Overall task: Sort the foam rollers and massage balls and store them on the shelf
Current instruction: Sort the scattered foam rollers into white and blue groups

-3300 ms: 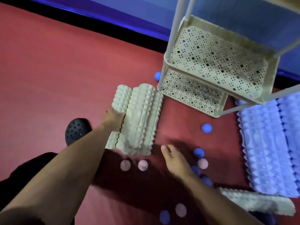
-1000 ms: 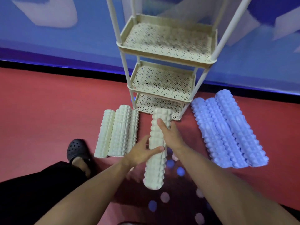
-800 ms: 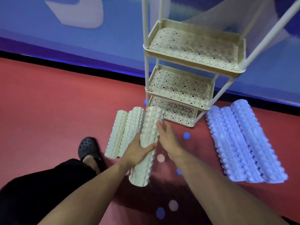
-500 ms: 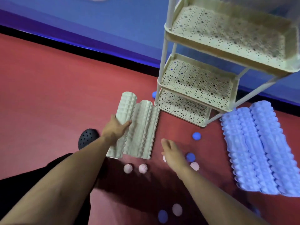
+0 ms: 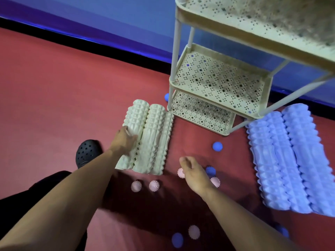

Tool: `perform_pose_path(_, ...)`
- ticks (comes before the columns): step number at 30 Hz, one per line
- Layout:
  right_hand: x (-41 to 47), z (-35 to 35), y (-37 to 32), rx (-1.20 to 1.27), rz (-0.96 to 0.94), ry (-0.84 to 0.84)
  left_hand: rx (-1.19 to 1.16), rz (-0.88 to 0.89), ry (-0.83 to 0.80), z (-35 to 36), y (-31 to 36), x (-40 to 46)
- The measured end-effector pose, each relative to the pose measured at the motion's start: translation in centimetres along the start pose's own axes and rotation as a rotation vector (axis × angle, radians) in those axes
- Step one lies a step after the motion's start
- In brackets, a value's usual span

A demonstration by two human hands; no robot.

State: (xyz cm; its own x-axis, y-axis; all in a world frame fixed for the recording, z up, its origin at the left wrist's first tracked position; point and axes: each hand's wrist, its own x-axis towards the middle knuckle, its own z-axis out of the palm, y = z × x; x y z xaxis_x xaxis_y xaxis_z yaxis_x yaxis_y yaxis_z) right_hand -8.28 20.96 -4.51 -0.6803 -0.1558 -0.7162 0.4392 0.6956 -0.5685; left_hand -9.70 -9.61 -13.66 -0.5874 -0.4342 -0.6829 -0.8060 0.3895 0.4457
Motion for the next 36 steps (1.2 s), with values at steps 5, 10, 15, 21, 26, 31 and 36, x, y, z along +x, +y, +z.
perform_pose_path(5,-3.0,-1.4,0.0,-0.189,-0.099,0.052,0.203,0.188,0.085,-0.5,2.0,-6.2)
perform_pose_path(10,-7.9,-3.8,0.5,-0.497,-0.243,0.176,0.403,0.418,0.062,-0.9,3.7,-15.0)
perform_pose_path(15,-15.0,-5.4,1.7,-0.600,-0.251,0.209,0.570,0.648,0.074,-0.3,5.8,-24.7)
perform_pose_path(21,-22.6,-6.8,2.1,-0.708,-0.308,0.321,0.689,0.875,0.141,-0.3,7.3,-33.3)
perform_pose_path(26,-27.1,-7.8,2.8,-0.754,-0.302,0.392,0.757,0.974,0.163,-0.7,6.4,-37.4)
perform_pose_path(31,-29.1,-9.4,2.3,-0.762,-0.344,0.462,0.731,0.974,0.187,-1.1,5.6,-38.8)
perform_pose_path(36,-29.2,-9.9,1.1,-0.780,-0.372,0.475,0.706,0.971,0.212,-1.9,6.0,-38.7)
